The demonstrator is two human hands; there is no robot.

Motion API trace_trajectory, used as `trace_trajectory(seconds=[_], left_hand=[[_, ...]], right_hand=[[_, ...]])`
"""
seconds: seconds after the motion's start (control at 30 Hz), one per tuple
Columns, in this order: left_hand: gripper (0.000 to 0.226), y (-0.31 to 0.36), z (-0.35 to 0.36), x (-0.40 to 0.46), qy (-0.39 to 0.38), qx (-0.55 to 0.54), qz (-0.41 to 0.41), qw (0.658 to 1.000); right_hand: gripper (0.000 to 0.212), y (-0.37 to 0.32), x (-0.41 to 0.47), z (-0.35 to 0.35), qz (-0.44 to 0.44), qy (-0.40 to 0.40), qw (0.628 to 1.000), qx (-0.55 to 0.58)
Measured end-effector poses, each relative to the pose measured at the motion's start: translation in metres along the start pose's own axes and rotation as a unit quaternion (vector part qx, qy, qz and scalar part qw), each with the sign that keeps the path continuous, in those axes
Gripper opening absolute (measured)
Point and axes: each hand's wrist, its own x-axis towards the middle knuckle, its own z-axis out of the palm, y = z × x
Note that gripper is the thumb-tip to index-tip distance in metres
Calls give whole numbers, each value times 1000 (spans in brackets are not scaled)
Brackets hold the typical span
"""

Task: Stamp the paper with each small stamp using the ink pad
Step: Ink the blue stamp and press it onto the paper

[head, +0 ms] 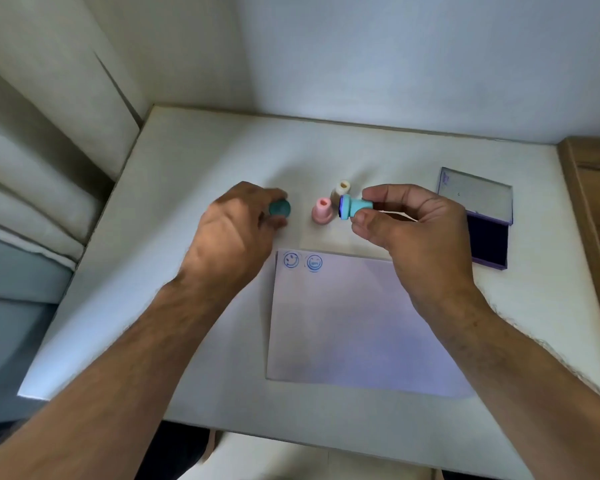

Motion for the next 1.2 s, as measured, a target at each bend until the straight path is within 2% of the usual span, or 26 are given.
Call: trace_trajectory(seconds=[0.13,0.3,0.63,0.7,0.87,0.93,1.1,1.2], left_hand=[[28,17,-13,1,58,-159,-80,982],[32,27,-13,-4,59,-225,-49,971],[35,37,-11,-11,-61,-333,-54,939],[36,38,-11,-10,-96,-376,-58,920],[38,35,-14,-6,-165,-507,-103,840],[37,33,-14,-5,-178,-528,-110,823],[31,34,-12,-5,-173,-533,-106,821],[27,32,-12,-4,-165,-533,-107,823]], right_hand=[[25,0,2,0,23,-21,998,61],[25,-1,0,2,29,-47,991,125],[20,-6,-5,4,-5,-80,988,131],[21,-6,-6,5,-5,-82,989,125],[20,-4,-5,3,8,-76,988,132],[20,-4,-4,2,7,-73,989,129],[23,-3,-4,2,-11,-58,993,99],[25,-1,-5,2,-46,-37,998,16]])
